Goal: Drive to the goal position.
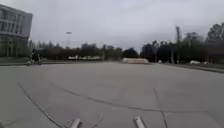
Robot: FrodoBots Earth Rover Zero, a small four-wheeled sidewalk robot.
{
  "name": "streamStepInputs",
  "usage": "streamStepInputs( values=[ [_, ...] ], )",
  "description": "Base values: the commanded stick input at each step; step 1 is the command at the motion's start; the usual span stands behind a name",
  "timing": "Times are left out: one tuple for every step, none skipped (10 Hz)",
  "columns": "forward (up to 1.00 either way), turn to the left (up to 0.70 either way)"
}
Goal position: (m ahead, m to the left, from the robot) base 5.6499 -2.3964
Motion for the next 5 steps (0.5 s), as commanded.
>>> streamStepInputs(
  values=[
    [1.0,0.06],
    [1.0,-0.26],
    [1.0,-0.34],
    [1.0,-0.34],
    [1.0,-0.34]
  ],
)
